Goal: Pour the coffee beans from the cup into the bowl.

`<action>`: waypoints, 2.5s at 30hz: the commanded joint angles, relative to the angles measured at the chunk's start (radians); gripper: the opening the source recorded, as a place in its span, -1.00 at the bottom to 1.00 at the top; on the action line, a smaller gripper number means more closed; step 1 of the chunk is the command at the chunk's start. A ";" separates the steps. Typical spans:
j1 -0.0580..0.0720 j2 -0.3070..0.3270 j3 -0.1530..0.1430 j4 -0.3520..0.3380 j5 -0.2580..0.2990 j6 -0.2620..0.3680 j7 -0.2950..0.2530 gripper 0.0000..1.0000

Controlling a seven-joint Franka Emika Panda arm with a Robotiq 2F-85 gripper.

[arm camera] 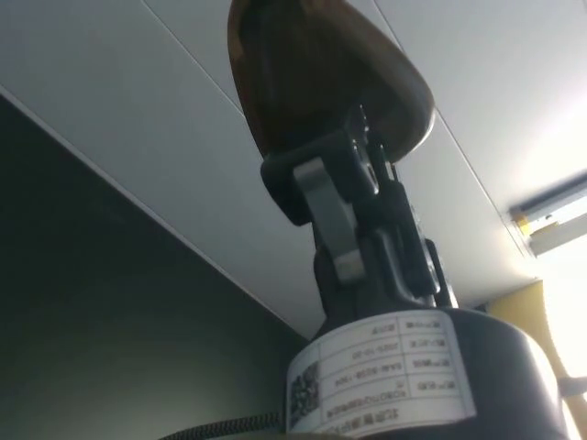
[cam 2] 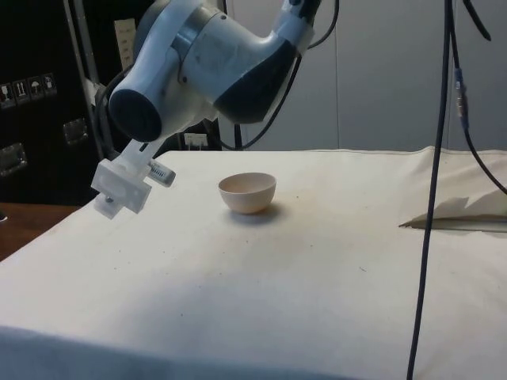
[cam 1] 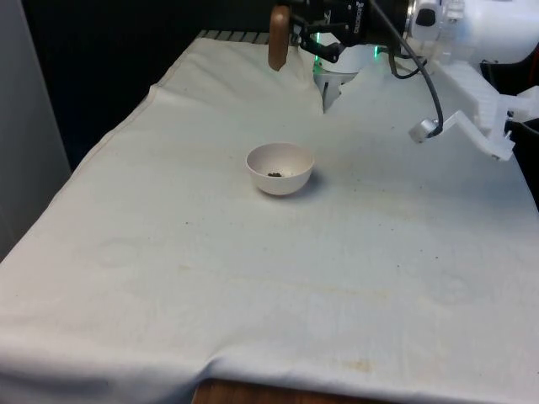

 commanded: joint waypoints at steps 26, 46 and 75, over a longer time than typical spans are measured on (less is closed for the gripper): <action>0.000 0.000 0.000 0.000 0.000 0.000 0.002 -0.91; 0.019 0.033 0.028 0.017 -0.029 -0.109 0.042 -0.91; 0.032 0.134 0.081 0.080 -0.088 -0.327 0.118 -0.91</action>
